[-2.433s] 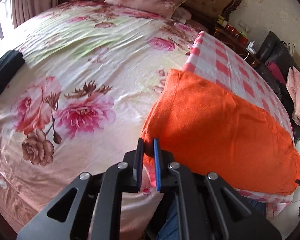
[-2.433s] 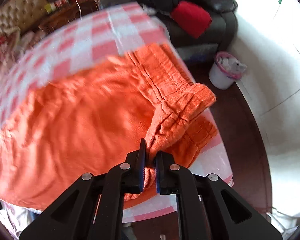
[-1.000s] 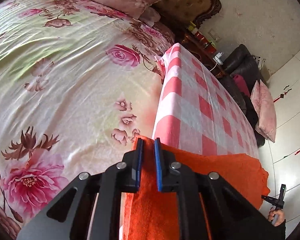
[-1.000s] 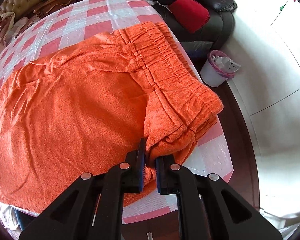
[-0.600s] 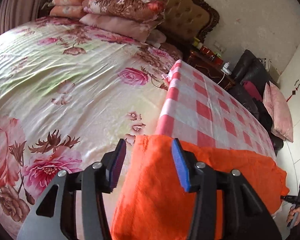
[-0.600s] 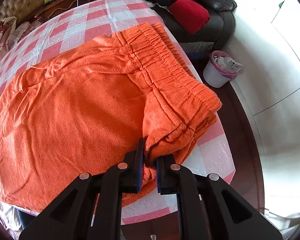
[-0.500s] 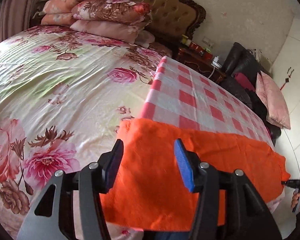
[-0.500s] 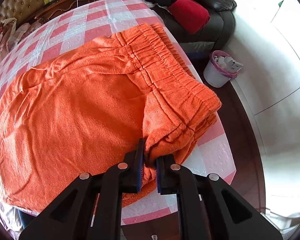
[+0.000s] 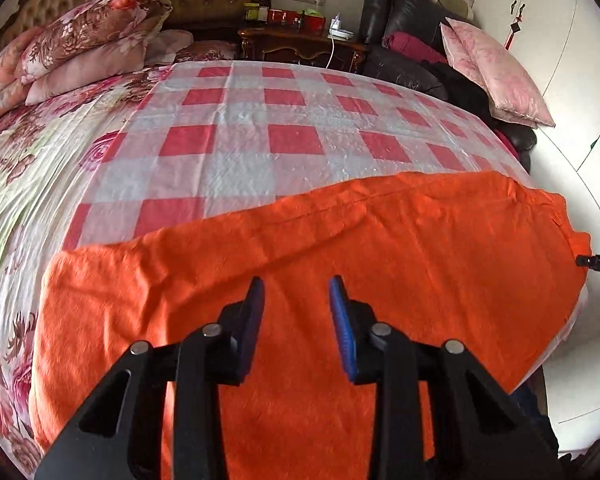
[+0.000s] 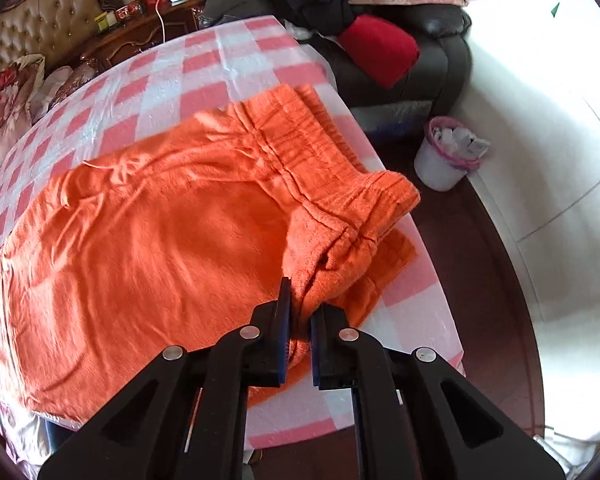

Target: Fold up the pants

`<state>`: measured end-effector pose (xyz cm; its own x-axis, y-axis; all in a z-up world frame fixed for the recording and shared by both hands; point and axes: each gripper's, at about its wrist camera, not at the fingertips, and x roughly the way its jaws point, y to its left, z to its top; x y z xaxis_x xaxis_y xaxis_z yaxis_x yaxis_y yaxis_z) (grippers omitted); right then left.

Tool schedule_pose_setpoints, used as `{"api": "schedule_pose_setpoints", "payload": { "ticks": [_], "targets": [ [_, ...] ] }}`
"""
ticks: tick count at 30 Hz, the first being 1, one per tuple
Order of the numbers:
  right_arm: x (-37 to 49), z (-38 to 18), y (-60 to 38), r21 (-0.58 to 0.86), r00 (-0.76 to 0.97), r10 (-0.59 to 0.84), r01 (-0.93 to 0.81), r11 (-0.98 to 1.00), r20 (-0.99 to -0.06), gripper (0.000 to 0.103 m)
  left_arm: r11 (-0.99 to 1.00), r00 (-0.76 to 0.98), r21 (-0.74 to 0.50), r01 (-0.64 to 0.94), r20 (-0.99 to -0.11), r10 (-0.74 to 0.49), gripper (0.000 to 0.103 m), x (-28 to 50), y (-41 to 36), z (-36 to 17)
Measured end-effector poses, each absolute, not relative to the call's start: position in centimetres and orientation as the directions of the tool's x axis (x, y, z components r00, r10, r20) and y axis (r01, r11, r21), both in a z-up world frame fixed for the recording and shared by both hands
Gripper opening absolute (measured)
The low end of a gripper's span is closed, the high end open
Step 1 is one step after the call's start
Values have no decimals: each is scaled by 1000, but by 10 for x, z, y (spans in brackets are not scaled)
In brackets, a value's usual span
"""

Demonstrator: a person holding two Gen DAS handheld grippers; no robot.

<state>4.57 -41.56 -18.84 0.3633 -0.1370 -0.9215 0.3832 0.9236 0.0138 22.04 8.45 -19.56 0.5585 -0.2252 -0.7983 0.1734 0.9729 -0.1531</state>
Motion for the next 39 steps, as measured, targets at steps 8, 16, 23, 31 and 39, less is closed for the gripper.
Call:
{"api": "schedule_pose_setpoints", "payload": {
  "ticks": [8, 16, 23, 31, 39],
  "targets": [
    [27, -190, -427, -27, 334, -148, 341, 940, -931, 44, 962, 587, -202, 185, -762, -273, 36, 232, 47, -184],
    [22, -172, -477, 114, 400, -74, 425, 898, -913, 50, 969, 658, -199, 148, -712, -247, 58, 203, 45, -182],
    [78, -142, -433, -48, 505, -199, 297, 954, -840, 59, 979, 620, -155, 132, -758, -203, 59, 203, 28, -184],
    [167, -202, -344, -243, 516, -199, -18, 970, -833, 59, 990, 553, -42, -136, -832, 41, 49, 212, 74, -204],
    [162, -214, -360, -251, 573, -229, 42, 967, -787, 62, 947, 487, 11, -321, -856, 175, 49, 238, 150, -215]
  ]
}}
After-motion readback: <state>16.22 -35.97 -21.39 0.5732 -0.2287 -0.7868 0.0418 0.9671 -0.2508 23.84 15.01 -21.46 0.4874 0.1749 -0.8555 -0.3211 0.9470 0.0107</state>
